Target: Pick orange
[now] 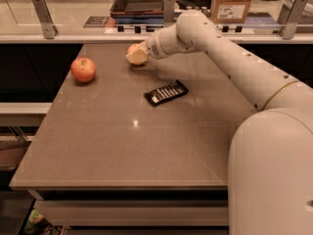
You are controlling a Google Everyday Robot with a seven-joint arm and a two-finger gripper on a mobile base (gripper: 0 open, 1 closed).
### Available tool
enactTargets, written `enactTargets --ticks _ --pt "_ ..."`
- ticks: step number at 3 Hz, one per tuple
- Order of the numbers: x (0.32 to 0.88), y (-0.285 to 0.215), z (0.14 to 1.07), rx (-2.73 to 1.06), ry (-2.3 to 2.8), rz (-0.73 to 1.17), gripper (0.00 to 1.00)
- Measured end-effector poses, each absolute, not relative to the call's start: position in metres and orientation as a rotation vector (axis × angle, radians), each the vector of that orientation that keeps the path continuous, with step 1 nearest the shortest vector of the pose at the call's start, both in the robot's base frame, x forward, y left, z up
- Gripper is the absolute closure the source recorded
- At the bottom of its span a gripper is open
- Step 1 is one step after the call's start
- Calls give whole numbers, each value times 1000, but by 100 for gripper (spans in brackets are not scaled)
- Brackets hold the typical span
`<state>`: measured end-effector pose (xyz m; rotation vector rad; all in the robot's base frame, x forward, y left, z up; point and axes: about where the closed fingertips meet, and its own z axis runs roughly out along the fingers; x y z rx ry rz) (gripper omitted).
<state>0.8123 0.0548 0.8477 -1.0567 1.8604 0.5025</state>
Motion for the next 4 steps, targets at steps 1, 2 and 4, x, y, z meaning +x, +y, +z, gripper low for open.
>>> enactTargets --ticks 1,2,4 --pt "816 60 856 -1069 1816 532 100" --pt "817 56 877 -1064 1765 542 100" --pt "803 41 932 -1070 1696 469 100"
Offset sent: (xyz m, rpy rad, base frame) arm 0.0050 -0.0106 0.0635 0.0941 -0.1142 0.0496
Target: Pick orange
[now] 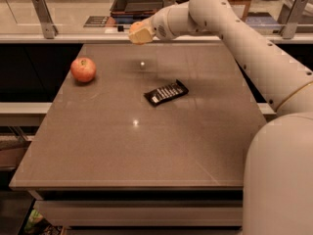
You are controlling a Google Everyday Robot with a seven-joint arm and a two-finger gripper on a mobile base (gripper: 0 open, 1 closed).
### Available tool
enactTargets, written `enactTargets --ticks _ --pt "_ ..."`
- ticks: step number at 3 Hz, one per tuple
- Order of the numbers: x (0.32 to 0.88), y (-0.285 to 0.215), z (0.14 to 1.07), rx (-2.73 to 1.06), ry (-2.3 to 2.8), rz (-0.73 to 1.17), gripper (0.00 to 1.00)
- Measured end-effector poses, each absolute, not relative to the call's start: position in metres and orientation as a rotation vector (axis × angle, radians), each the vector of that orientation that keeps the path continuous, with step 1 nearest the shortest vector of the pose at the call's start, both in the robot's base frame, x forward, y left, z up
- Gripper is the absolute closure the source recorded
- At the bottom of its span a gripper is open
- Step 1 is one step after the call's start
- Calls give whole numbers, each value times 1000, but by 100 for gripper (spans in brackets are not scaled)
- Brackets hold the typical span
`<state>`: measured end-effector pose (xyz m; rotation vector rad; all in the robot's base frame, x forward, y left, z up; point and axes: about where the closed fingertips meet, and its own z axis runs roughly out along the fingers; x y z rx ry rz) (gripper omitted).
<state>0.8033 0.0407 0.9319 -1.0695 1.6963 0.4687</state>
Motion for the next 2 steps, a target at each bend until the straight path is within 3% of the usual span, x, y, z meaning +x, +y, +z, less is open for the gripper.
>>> enactTargets --ticks 2 --pt "792 35 963 -1079 1646 417 100"
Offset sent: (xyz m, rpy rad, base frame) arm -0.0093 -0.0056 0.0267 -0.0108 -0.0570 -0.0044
